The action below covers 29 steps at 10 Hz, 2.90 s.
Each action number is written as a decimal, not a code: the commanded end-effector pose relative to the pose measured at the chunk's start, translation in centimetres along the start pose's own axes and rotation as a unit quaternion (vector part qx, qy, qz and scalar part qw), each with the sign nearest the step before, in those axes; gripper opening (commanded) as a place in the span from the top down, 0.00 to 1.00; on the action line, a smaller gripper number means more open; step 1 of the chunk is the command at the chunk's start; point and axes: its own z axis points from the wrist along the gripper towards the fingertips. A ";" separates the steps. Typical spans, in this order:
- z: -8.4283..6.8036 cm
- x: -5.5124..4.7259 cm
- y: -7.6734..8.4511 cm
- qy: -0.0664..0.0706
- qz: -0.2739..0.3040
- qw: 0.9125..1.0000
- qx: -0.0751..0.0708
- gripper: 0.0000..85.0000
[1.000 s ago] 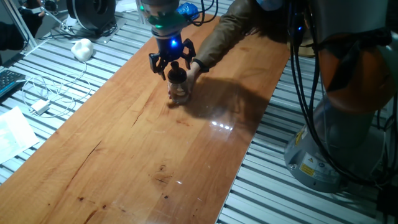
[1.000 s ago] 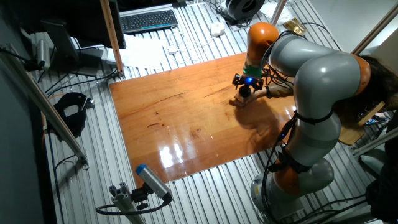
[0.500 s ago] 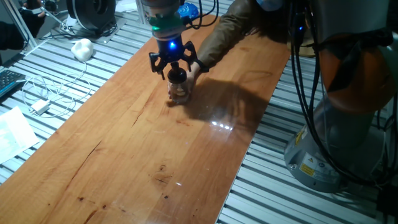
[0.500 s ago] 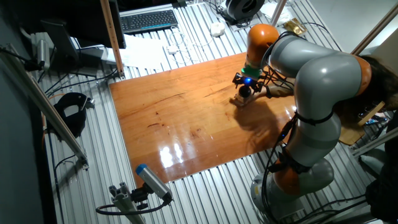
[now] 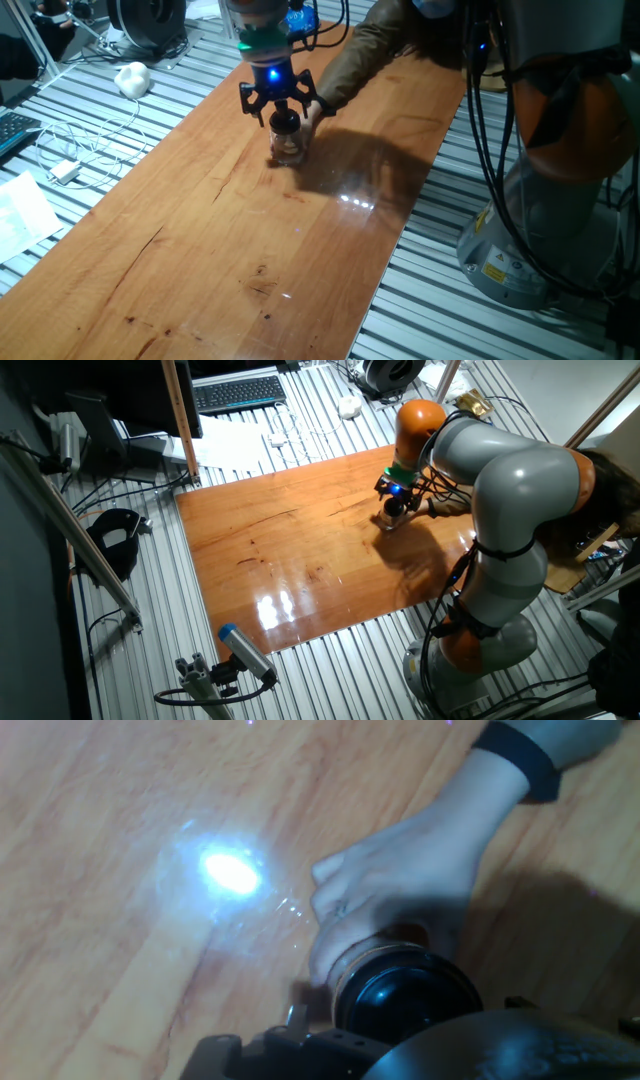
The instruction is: Unscrew the lid from the jar
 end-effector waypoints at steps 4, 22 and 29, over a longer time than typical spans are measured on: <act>0.3 -0.1 0.0 0.006 0.200 0.980 0.000 0.00; 0.4 -0.2 0.0 0.021 0.161 0.987 0.015 0.60; 0.6 -0.3 -0.1 0.023 0.031 0.999 -0.003 0.60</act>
